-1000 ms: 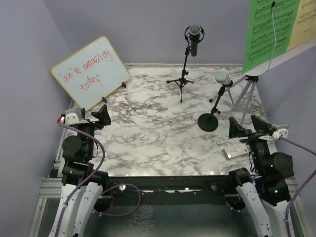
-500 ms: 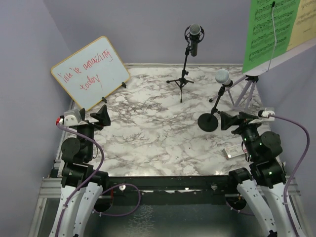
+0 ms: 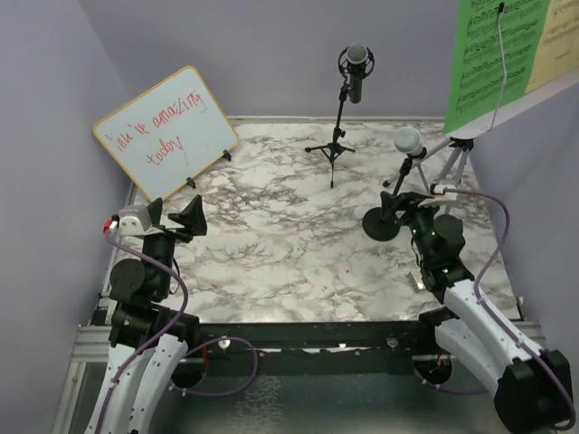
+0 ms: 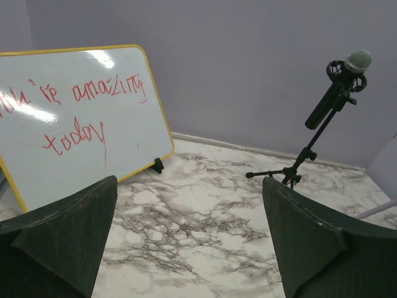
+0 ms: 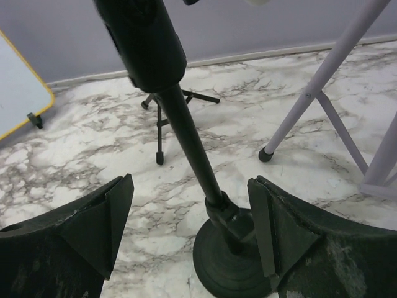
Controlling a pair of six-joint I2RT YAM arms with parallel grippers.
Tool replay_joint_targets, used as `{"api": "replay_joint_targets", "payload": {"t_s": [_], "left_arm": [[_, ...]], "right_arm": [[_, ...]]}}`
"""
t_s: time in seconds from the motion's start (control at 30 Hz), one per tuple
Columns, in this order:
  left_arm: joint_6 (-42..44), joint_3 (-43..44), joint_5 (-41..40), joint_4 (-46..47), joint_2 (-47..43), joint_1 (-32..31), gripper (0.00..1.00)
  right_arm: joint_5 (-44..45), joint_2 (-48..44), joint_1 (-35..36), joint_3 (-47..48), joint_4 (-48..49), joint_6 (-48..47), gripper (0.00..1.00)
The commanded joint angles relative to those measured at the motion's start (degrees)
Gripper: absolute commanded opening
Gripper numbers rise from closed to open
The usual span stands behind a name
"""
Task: Pack up the instrument practice props
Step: Move the microphone stand with the microphone to the center of the board.
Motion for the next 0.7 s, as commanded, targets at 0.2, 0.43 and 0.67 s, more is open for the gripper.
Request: {"api": "replay_joint_targets", "payload": {"t_s": [0.2,0.43,0.67], "left_arm": [[1.9,-0.7,5.6,0.7,-1.0,-1.2,0.99],[2.8,-1.4,14.6,3.1,0.0,-1.4,0.99],[3.0,-1.1,25.2,4.4,3.7,-1.5,0.99]], "right_arm": [[5.5,18.4,-0.2,-2.6,34.1,-7.5,0.64],[-3.4,23.3,-0.2,-2.6,37.6,-8.3,0.30],[-19.1,25.1,-0.1,-1.5,36.4,-9.2,0.02]]}}
